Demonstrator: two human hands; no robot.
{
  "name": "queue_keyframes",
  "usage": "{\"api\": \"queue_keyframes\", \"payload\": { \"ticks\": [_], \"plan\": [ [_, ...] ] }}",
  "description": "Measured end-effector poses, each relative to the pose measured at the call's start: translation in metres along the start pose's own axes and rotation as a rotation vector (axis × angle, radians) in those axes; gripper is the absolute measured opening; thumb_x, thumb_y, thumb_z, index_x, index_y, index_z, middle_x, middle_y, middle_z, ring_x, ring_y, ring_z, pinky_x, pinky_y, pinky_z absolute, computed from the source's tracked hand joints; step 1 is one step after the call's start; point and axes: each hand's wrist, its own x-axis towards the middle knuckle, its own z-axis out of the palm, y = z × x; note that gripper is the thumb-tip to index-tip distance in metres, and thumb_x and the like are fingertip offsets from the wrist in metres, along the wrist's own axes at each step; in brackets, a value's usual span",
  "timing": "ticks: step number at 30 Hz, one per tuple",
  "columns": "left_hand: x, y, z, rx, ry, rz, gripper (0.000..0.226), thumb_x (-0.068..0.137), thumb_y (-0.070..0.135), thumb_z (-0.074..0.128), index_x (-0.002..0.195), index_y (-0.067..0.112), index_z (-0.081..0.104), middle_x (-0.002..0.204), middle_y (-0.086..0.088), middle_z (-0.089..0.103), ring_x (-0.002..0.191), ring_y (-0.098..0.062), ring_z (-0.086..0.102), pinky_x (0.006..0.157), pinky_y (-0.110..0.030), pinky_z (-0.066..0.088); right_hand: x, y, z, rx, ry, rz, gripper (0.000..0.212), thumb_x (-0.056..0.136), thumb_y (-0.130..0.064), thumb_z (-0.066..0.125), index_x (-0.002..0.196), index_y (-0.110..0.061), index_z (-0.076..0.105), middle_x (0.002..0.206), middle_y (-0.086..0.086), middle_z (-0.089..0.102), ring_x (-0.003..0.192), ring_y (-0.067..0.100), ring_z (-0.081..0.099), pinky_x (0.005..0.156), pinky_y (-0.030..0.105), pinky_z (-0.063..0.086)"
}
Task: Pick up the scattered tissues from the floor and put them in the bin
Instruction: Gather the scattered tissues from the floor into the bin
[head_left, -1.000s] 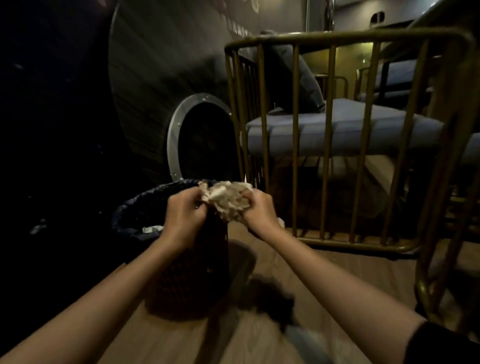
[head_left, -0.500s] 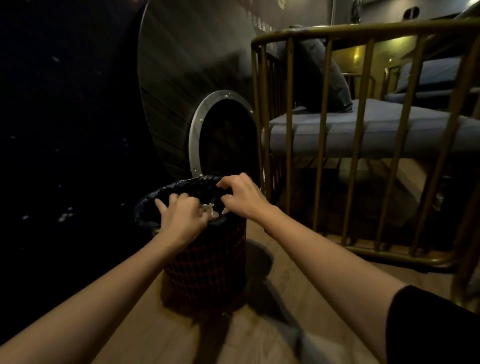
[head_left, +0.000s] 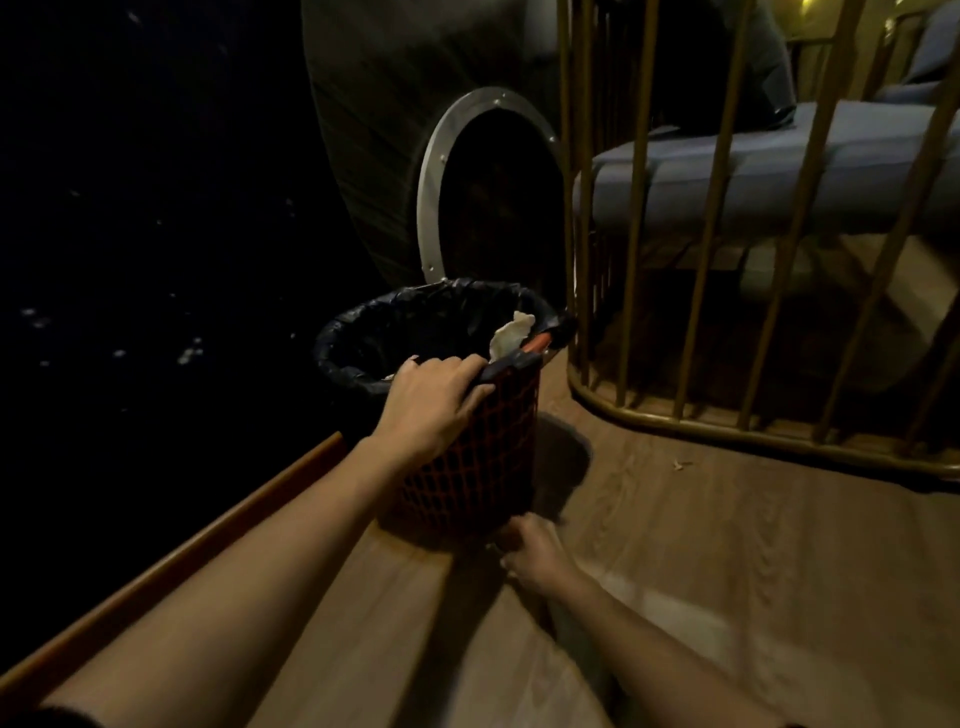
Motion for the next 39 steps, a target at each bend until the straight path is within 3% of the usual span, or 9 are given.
{"api": "queue_keyframes", "payload": {
  "ticks": [8,13,16,18,20,25,32,35,39],
  "plan": [
    [0.001,-0.010,0.010,0.047,0.062,0.006,0.034,0.096,0.046,0.027,0.111,0.025,0.049,0.094,0.000,0.063,0.086,-0.022,0.058,0.073,-0.036,0.036,0.026,0.012,0.048,-0.046,0.132,0.075,0.030,0.093,0.002,0.037,0.118,0.012,0.051,0.128,0.029,0.050,0.121,0.040,0.045,0.102,0.039,0.034],
    [-0.007,0.000,0.020,0.163,0.139,-0.058,0.038,0.095,0.038,0.028,0.122,0.020,0.049,0.100,-0.004,0.063,0.091,-0.027,0.057,0.074,-0.039,0.040,0.019,0.020,0.049,-0.104,0.066,0.007,0.042,0.100,-0.008,0.022,0.139,0.005,0.031,0.152,0.022,0.024,0.141,0.034,0.023,0.116,0.039,0.017],
    [-0.008,0.003,0.031,0.178,0.185,-0.101,0.039,0.091,0.029,0.039,0.128,0.019,0.047,0.102,-0.009,0.061,0.094,-0.032,0.054,0.080,-0.043,0.035,0.009,0.040,0.022,-0.077,0.111,0.016,0.044,0.101,-0.018,0.025,0.140,0.001,0.031,0.152,0.018,0.026,0.140,0.032,0.025,0.116,0.038,0.017],
    [-0.008,0.003,0.037,0.170,0.231,-0.111,0.040,0.090,0.026,0.041,0.129,0.020,0.047,0.102,-0.011,0.060,0.096,-0.033,0.052,0.081,-0.043,0.028,0.006,0.066,-0.013,0.011,0.206,0.143,0.037,0.098,-0.019,0.034,0.126,0.001,0.047,0.136,0.021,0.046,0.126,0.034,0.044,0.112,0.043,0.032],
    [-0.008,0.002,0.041,0.165,0.272,-0.114,0.041,0.091,0.027,0.040,0.130,0.020,0.048,0.102,-0.012,0.060,0.097,-0.033,0.049,0.080,-0.042,0.026,0.005,0.097,-0.055,0.077,0.363,0.240,0.015,0.091,-0.016,0.046,0.093,-0.009,0.059,0.105,0.017,0.062,0.097,0.029,0.059,0.090,0.043,0.051],
    [-0.009,0.004,0.048,0.096,0.391,-0.117,0.039,0.093,0.028,0.039,0.129,0.019,0.051,0.104,-0.014,0.062,0.096,-0.033,0.046,0.079,-0.044,0.027,0.010,0.147,-0.143,0.139,0.606,0.381,0.037,0.081,0.003,0.055,0.054,-0.023,0.054,0.068,0.004,0.062,0.072,0.022,0.060,0.055,0.024,0.043],
    [-0.007,0.005,0.061,0.038,0.490,-0.164,0.037,0.096,0.033,0.038,0.127,0.022,0.054,0.102,-0.012,0.062,0.096,-0.034,0.047,0.085,-0.043,0.026,0.071,0.166,-0.154,-0.081,0.477,0.294,0.030,0.082,0.000,0.055,0.058,-0.018,0.053,0.072,0.008,0.064,0.072,0.024,0.062,0.066,0.037,0.053],
    [-0.006,0.005,0.063,0.032,0.512,-0.175,0.038,0.097,0.035,0.037,0.127,0.022,0.055,0.101,-0.012,0.062,0.096,-0.033,0.048,0.085,-0.044,0.026,0.076,0.167,-0.141,-0.160,0.535,0.339,0.031,0.088,-0.002,0.044,0.062,-0.016,0.053,0.072,0.007,0.059,0.063,0.019,0.054,0.050,0.028,0.043],
    [-0.005,0.008,0.062,0.019,0.537,-0.169,0.035,0.096,0.033,0.039,0.125,0.022,0.056,0.098,-0.012,0.063,0.095,-0.031,0.047,0.086,-0.043,0.026,0.069,0.170,-0.119,-0.293,0.638,0.231,0.027,0.082,0.016,0.040,0.081,-0.002,0.061,0.085,0.018,0.062,0.084,0.029,0.057,0.064,0.025,0.040]
  ]
}}
